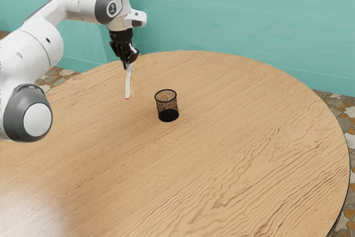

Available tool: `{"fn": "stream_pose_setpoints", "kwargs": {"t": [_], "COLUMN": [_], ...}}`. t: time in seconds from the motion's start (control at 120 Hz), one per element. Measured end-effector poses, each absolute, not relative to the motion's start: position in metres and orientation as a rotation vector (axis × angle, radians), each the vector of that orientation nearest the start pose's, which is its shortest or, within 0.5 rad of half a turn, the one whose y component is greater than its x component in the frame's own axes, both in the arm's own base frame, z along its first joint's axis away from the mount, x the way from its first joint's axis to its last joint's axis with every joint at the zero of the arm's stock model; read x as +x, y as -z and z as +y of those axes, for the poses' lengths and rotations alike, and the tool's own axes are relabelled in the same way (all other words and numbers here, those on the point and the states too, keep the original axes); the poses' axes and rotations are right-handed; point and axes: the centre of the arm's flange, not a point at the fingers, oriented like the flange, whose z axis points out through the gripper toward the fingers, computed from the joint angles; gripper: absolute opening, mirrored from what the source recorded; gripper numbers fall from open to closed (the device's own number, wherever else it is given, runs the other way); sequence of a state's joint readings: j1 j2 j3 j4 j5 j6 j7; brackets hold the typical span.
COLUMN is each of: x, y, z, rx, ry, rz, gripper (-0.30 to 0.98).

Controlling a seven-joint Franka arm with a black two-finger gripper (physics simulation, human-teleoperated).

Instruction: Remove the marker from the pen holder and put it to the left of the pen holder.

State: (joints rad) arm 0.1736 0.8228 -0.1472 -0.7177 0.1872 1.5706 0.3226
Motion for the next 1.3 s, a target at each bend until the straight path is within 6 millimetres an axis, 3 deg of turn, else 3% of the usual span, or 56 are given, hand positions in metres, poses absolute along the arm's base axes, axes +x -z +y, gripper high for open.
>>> {"fn": "stream_pose_setpoints", "kwargs": {"t": [0.067,0.208,0.4,0.575,0.833,0.883,0.942,1.033,1.125,1.175,1.242,1.3], "x": [0.746,0.74,0.738,0.738,0.737,0.736,0.728,0.689,0.622,0.592,0.565,0.556], "y": [-0.461,-0.394,-0.327,-0.312,-0.313,-0.324,-0.35,-0.439,-0.528,-0.565,-0.594,-0.606], "z": [0.104,0.12,0.129,0.13,0.127,0.127,0.127,0.114,0.093,0.084,0.075,0.069], "rx": [-3.007,-2.983,-2.977,-2.973,-2.993,-2.998,-3.018,-3.045,-3.056,-3.062,-3.067,-3.069], "ry": [-0.139,-0.424,-0.59,-0.617,-0.62,-0.608,-0.586,-0.505,-0.375,-0.289,-0.195,-0.128], "rz": [0.339,0.31,0.312,0.32,0.323,0.322,0.319,0.329,0.333,0.327,0.325,0.328], "gripper": [-0.1,-0.1,-0.1,-0.09,0.42,0.47,0.52,0.58,0.62,0.63,0.65,0.66]}}
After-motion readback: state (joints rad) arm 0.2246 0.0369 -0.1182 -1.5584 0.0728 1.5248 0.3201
